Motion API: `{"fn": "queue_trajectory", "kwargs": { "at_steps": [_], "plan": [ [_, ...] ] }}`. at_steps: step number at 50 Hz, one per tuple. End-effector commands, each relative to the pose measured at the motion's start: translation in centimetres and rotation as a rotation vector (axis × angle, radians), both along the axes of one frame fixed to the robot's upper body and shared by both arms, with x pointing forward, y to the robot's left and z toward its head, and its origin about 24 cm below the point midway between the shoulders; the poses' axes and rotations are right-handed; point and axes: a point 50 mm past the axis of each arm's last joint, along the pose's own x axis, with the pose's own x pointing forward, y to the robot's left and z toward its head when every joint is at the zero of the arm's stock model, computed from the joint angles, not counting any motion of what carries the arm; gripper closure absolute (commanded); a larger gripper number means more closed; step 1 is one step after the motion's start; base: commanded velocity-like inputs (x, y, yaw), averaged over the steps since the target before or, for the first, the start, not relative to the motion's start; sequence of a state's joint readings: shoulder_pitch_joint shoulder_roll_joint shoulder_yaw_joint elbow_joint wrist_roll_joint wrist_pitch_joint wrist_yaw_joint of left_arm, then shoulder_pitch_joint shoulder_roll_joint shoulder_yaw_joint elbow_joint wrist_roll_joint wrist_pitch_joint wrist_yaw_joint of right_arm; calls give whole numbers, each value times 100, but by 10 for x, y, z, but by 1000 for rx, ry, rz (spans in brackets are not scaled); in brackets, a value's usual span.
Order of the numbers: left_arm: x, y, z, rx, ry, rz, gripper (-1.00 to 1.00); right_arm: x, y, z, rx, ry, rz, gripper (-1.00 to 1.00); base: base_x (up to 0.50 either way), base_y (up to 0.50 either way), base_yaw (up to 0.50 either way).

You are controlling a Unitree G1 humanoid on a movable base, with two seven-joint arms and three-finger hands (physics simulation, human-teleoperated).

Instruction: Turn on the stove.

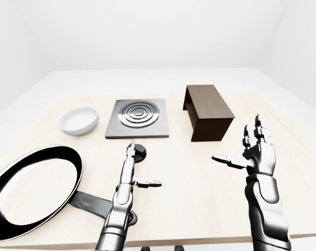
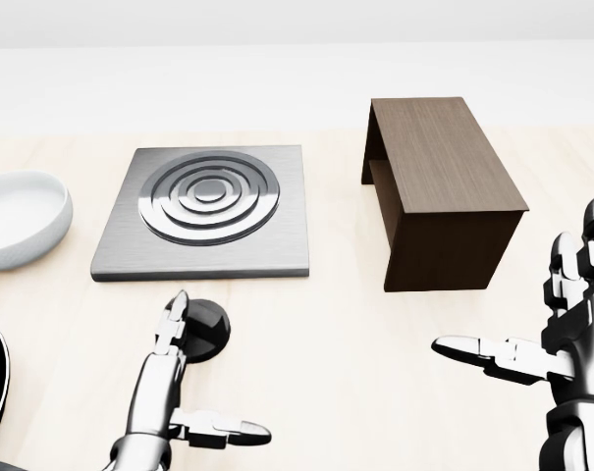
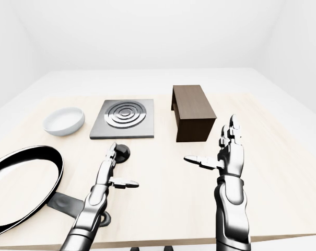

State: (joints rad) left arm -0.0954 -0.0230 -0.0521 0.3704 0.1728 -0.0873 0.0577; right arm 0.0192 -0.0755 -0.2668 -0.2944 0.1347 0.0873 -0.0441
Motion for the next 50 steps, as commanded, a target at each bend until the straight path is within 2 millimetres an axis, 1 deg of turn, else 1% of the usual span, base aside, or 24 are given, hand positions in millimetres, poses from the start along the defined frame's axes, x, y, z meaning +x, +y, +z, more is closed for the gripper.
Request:
{"fn": "queue_trajectory", "kwargs": {
  "at_steps": [1, 4, 12, 17, 21, 26, 31, 36, 39, 40, 46, 50],
  "plan": [
    [-10, -22, 17, -61, -70, -107, -100, 0, 0, 0, 1, -1, -1, -100, 0, 0, 0],
    [-13, -24, 25, -89, -101, -125, -100, 0, 0, -2, 3, 8, 0, -100, 0, 0, 0],
    [-17, -29, 28, -87, -115, -142, -100, 0, 0, -4, 4, 16, 0, -100, 0, 0, 0],
    [-17, -31, 28, -88, -115, -150, -100, 0, 0, -2, 4, 10, -1, -100, 0, 0, 0],
    [-14, -32, 28, -85, -116, -153, -100, 0, 0, -3, 4, 13, 0, -100, 0, 0, 0],
    [4, -30, 35, -85, -139, -135, -100, -1, -1, -2, 5, 8, 0, -100, 0, 0, 0],
    [23, -27, 29, -86, -96, -96, -100, -1, 0, -3, 5, 10, 1, -100, 0, 0, 0],
    [39, -24, 31, -87, -83, -51, -100, -1, 0, -2, 5, 6, 0, -100, 0, 0, 0],
    [45, -21, 31, -84, -74, -20, -100, -1, 0, -1, 4, 5, 0, -100, 0, 0, 0],
    [50, -18, 27, -81, -51, 0, -100, -1, 0, -2, 4, 6, 0, -100, 0, 0, 0],
    [58, -12, 17, -74, 17, 37, -100, -1, 0, 0, 2, -1, 0, -100, 0, 0, 0],
    [60, -9, 16, -74, 30, 50, -100, -1, 0, 1, 1, -4, 1, -100, 0, 0, 0]
  ]
}}
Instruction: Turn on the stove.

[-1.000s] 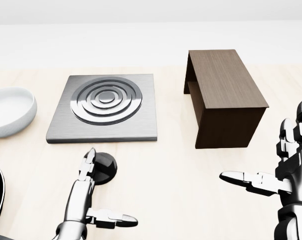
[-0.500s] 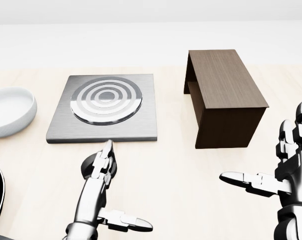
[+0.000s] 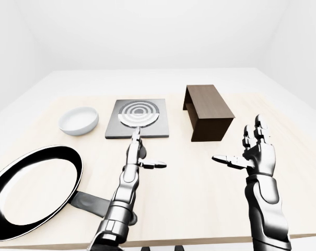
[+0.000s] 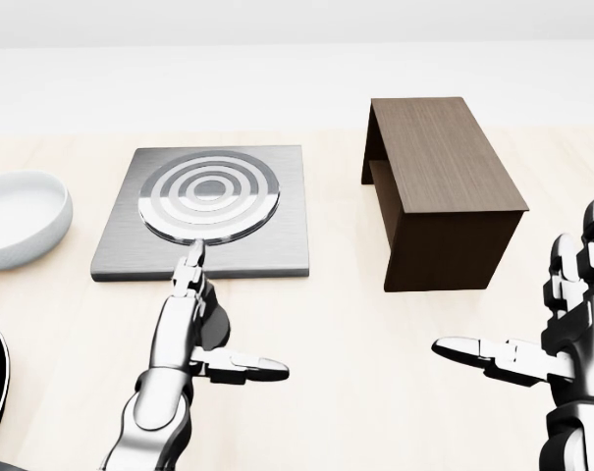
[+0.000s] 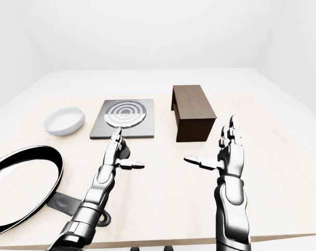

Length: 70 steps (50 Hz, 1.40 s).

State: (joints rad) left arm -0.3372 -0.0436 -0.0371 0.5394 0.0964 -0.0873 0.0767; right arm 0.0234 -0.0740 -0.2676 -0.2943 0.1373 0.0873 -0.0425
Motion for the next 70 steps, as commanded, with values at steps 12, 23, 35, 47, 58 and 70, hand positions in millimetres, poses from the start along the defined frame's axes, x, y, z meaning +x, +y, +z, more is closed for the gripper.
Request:
{"fn": "queue_trajectory", "kwargs": {
  "at_steps": [12, 23, 35, 47, 58, 70],
  "plan": [
    [33, 20, -24, 64, 248, 137, -100, 0, 1, 3, -3, -11, 2, -100, 0, 0, 0],
    [44, 27, -16, 109, 265, 182, -100, 1, 1, -1, -1, 5, 4, -100, 0, 0, 0],
    [43, 35, -10, 76, 204, 202, -100, 2, 2, -4, 1, 19, 7, -100, 0, 0, 0],
    [14, 39, 78, -32, -282, 172, -100, 1, 3, -4, 0, 18, 10, -100, 0, 0, 0],
    [-16, 48, 110, -75, -397, 177, -100, 1, 3, 0, -5, 3, 10, -100, 0, 0, 0],
    [-33, 58, 115, -83, -433, 192, -100, 1, 4, 2, -8, -7, 12, -100, 0, 0, 0]
  ]
}}
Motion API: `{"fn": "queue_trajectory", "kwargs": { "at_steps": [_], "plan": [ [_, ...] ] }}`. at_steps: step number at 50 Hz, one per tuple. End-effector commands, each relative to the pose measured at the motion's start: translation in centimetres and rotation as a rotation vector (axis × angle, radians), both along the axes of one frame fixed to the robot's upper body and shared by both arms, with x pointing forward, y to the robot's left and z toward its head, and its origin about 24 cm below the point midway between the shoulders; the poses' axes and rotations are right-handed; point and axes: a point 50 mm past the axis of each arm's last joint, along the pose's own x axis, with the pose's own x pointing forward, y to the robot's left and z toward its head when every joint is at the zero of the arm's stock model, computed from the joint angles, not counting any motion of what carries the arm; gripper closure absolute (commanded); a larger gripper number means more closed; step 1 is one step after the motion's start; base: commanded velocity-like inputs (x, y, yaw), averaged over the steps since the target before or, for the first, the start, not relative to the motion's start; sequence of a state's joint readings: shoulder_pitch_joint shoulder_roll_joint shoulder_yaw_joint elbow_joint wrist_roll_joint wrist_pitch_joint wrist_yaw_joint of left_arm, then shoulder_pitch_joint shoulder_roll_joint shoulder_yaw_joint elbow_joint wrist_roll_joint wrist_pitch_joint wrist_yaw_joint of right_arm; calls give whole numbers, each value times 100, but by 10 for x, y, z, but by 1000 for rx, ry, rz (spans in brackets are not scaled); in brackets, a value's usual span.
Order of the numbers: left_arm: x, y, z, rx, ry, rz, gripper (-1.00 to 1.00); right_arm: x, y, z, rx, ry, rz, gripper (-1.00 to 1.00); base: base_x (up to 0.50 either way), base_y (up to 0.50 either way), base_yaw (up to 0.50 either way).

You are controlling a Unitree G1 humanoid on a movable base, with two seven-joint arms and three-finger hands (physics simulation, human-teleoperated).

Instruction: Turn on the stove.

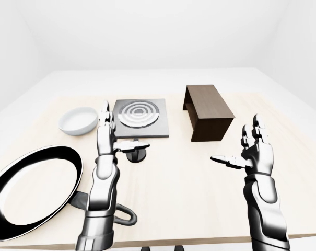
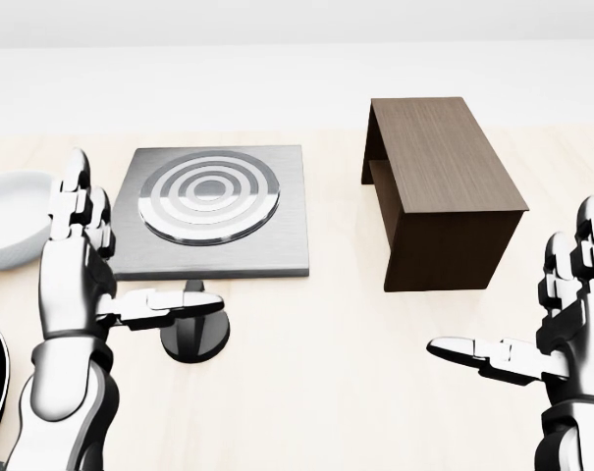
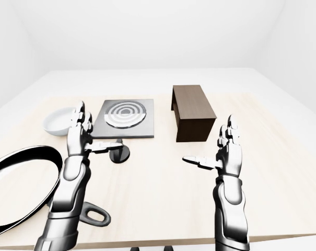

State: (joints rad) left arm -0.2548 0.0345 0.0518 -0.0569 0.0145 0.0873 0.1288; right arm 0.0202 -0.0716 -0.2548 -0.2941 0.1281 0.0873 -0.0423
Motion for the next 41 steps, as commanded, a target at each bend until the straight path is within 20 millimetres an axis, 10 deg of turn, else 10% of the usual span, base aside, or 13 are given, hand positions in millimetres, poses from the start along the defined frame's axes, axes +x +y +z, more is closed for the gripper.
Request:
{"fn": "queue_trajectory", "kwargs": {
  "at_steps": [1, 41],
  "plan": [
    [-24, 9, 19, -8, -103, 8, -100, 0, 1, 2, -2, -7, 1, -100, 0, 0, 0],
    [-38, 17, 37, -21, -195, 25, -100, -1, 2, 1, -6, -6, 6, -100, 0, 0, 0]
  ]
}}
